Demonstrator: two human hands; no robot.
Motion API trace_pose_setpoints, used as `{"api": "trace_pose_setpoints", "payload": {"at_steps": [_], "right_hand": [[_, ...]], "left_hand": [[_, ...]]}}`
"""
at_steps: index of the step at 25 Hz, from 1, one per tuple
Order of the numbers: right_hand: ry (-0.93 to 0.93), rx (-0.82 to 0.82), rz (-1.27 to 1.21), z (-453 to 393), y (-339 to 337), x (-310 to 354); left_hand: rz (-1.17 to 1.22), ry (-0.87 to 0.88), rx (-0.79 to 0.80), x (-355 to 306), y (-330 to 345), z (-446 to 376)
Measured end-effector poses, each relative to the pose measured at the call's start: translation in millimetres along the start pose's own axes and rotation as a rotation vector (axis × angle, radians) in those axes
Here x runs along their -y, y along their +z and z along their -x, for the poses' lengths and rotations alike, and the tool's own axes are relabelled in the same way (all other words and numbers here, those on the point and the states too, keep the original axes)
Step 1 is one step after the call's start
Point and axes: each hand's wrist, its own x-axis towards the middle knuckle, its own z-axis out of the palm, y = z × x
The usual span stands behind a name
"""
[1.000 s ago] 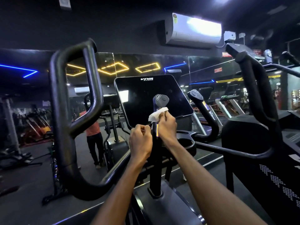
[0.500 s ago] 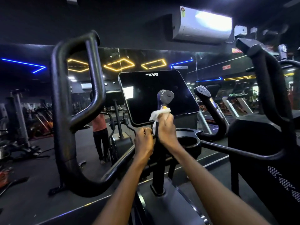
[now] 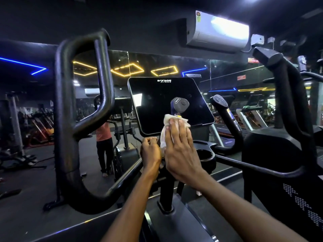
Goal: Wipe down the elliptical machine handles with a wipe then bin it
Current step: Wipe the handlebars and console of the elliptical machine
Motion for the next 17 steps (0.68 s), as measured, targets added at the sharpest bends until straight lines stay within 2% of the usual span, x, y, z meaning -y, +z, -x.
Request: {"api": "trace_pose_setpoints", "payload": {"at_steps": [3, 7, 8, 11, 14, 17], "right_hand": [[-0.2, 0.016, 0.139, -37, -17, -29], [-0.658, 0.035, 0.229, -57, -20, -61], [-0.684, 0.021, 0.261, -69, -23, -68], [-0.591, -0.038, 0.318, -102, -38, -79], [-0.687, 0.014, 0.319, -108, -40, -87], [-0.572, -0.013, 0.246, -122, -51, -93]], "left_hand": [[0.028, -0.015, 0.007, -2, 2, -3], [0.077, 0.002, 0.041, -9, 3, 1], [0.07, 0.007, 0.035, -9, 4, 0], [0.013, 0.036, 0.031, -7, 6, -3], [-0.051, 0.091, 0.04, -7, 9, -3], [-0.111, 0.138, 0.072, -12, 17, -3]]}}
